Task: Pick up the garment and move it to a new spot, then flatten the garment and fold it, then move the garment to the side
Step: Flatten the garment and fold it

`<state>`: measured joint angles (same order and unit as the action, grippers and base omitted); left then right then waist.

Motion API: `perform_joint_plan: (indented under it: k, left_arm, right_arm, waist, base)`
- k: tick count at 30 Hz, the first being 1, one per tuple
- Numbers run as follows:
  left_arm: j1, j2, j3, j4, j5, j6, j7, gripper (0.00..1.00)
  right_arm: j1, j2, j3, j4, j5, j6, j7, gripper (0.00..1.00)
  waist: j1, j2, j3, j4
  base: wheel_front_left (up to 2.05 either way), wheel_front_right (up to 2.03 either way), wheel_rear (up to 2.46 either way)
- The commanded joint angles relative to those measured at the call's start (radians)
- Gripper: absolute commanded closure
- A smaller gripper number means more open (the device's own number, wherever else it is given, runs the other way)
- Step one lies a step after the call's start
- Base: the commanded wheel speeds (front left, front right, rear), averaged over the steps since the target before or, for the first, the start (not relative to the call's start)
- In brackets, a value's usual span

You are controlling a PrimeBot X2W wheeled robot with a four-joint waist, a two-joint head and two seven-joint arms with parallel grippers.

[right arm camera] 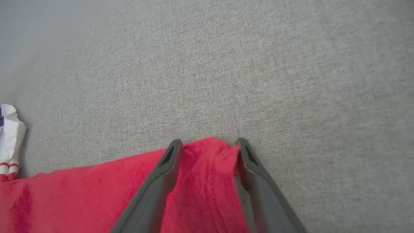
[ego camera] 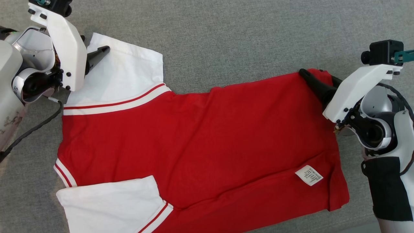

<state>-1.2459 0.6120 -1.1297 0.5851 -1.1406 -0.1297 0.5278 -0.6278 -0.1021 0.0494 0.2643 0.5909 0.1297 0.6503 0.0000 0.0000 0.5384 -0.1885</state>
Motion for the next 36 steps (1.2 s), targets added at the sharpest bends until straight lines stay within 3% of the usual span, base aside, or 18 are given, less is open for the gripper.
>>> perform_joint_plan:
  k: [1,2,3,4,5,14,26,36]
  left_arm:
    - [-0.015,-0.003,-0.02,0.007,-0.013,0.0,0.001,0.59]
    - [-0.019,-0.004,-0.027,0.008,-0.017,0.0,-0.006,0.93]
    - [-0.025,-0.003,-0.035,0.006,-0.019,0.0,-0.009,1.0]
    - [-0.031,-0.001,-0.042,0.005,-0.024,0.0,-0.012,1.0]
    - [-0.034,-0.001,-0.047,0.002,-0.033,0.0,-0.019,1.0]
    - [-0.044,-0.006,-0.066,-0.004,-0.086,-0.001,-0.113,1.0]
    - [0.012,0.031,-0.105,-0.071,-0.169,-0.001,-0.176,1.0]
    - [0.133,0.133,-0.138,-0.252,-0.28,-0.001,-0.049,1.0]
  right_arm:
    - [0.01,-0.004,0.014,0.0,0.011,0.002,-0.005,0.37]
    - [0.01,-0.005,0.016,-0.002,0.011,0.002,-0.007,0.55]
    - [0.011,-0.007,0.02,-0.005,0.012,0.002,-0.011,0.63]
    - [0.012,-0.011,0.023,-0.007,0.016,0.002,-0.016,0.91]
    - [0.013,-0.014,0.026,-0.008,0.019,0.002,-0.019,1.0]
    - [0.012,-0.041,0.008,0.003,0.034,0.002,-0.084,1.0]
    - [0.064,-0.084,-0.002,0.062,0.044,0.002,-0.149,1.0]
    - [0.165,-0.152,0.042,0.068,0.084,0.002,-0.132,1.0]
  waist:
    - [0.0,0.0,-0.002,0.0]
    - [0.0,0.0,-0.005,0.0]
    - [0.0,0.0,-0.007,0.001]
    - [0.0,0.0,-0.01,0.003]
    - [0.0,0.0,-0.013,0.005]
    - [0.0,0.0,-0.048,0.035]
    - [0.0,0.0,-0.155,0.084]
    - [0.0,0.0,-0.304,0.125]
  base:
    - [0.0,0.0,0.0]
    - [0.0,0.0,0.0]
    - [0.0,0.0,0.0]
    - [0.0,0.0,0.0]
    - [0.0,0.0,0.0]
    - [0.0,0.0,0.0]
    - [0.0,0.0,0.0]
    - [0.0,0.0,0.0]
